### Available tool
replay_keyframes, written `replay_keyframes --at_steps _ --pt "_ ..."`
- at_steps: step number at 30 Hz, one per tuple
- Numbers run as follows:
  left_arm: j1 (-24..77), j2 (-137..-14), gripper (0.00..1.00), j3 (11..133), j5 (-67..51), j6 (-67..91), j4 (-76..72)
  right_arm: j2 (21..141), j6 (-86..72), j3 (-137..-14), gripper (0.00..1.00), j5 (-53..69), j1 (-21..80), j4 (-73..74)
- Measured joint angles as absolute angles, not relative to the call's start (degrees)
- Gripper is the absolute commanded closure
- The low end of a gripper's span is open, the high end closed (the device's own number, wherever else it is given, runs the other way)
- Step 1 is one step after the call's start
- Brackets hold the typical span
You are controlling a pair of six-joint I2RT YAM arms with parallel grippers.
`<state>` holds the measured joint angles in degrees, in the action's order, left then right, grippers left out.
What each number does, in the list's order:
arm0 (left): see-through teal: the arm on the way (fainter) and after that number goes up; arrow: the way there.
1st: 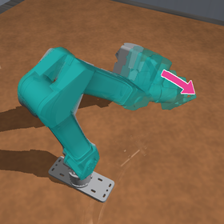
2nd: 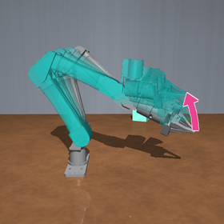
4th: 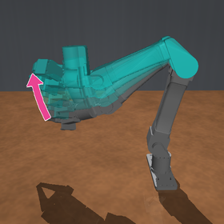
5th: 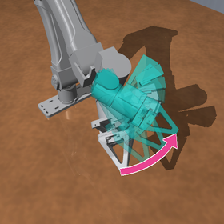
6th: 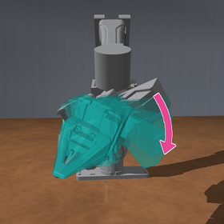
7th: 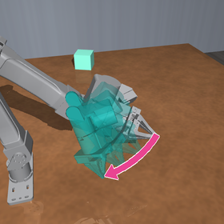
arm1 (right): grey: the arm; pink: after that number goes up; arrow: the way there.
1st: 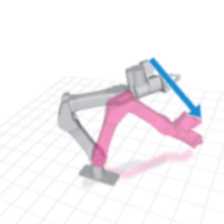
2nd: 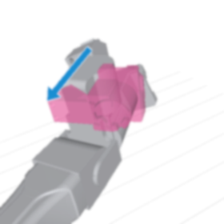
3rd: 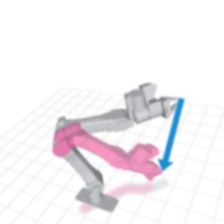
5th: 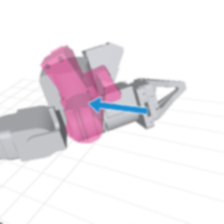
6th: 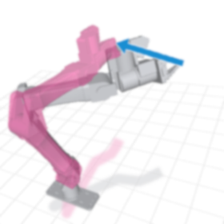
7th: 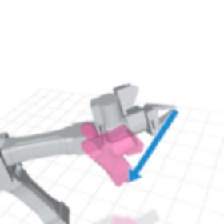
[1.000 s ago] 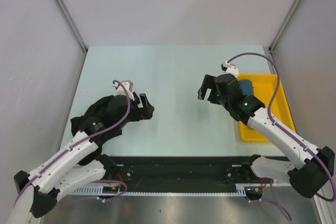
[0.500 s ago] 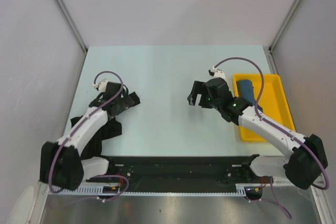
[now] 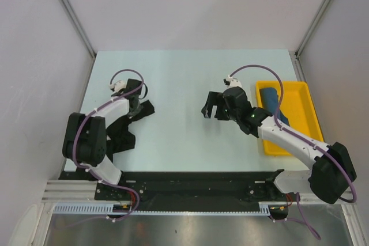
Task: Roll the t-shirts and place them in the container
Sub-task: Move the T-shirt to the center of the board.
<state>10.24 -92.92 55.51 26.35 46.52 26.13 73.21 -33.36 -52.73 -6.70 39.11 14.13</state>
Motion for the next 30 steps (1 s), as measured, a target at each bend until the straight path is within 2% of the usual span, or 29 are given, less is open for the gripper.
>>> replay_keyframes --at_steps 3,7,8,9,10,12,13,16,20,25,30 --pt "13.91 -92.84 1.0 55.64 25.17 45.87 25.41 73.19 -33.32 -51.51 0.05 -6.57 37.95 13.78" --pt "24.51 -90.65 1.0 56.62 20.71 45.93 24.1 72.36 -33.41 -49.41 0.06 -6.59 36.05 13.78" --pt "27.7 -90.39 0.96 58.04 19.16 45.91 24.08 71.94 -33.43 -48.99 0.06 -6.63 35.64 13.82" --pt "30.57 -90.32 0.72 60.1 17.43 45.84 23.97 71.31 -33.45 -48.53 0.06 -6.63 35.05 13.85" --pt "32.62 -90.32 0.57 61.95 16.05 45.74 23.68 70.76 -33.45 -48.31 0.06 -6.63 34.68 13.98" --pt "36.29 -90.06 0.37 65.84 12.1 45.47 21.54 69.54 -33.47 -48.18 0.06 -6.94 33.89 14.37" --pt "37.01 -89.65 0.33 66.76 10.85 45.04 20.56 68.95 -33.5 -48.18 0.06 -7.14 33.76 14.48" --pt "36.84 -86.5 0.32 67.18 9.15 44.53 19.46 68.01 -33.91 -48.18 0.08 -7.51 34.76 14.61" --pt "33.23 -79.9 0.39 63.61 8.6 44.56 20.03 68.95 -35.18 -48.18 0.13 -8.8 40.45 14.41" --pt "28.27 -68.27 0.46 53.39 9.41 44.51 22.15 74.11 -36.58 -48.18 0.25 -10.07 47.07 12.29" --pt "30.83 -61.08 0.49 38.44 8.86 45.23 21.65 80.99 -35.09 -48.14 0.32 -10.68 44.58 9.26"
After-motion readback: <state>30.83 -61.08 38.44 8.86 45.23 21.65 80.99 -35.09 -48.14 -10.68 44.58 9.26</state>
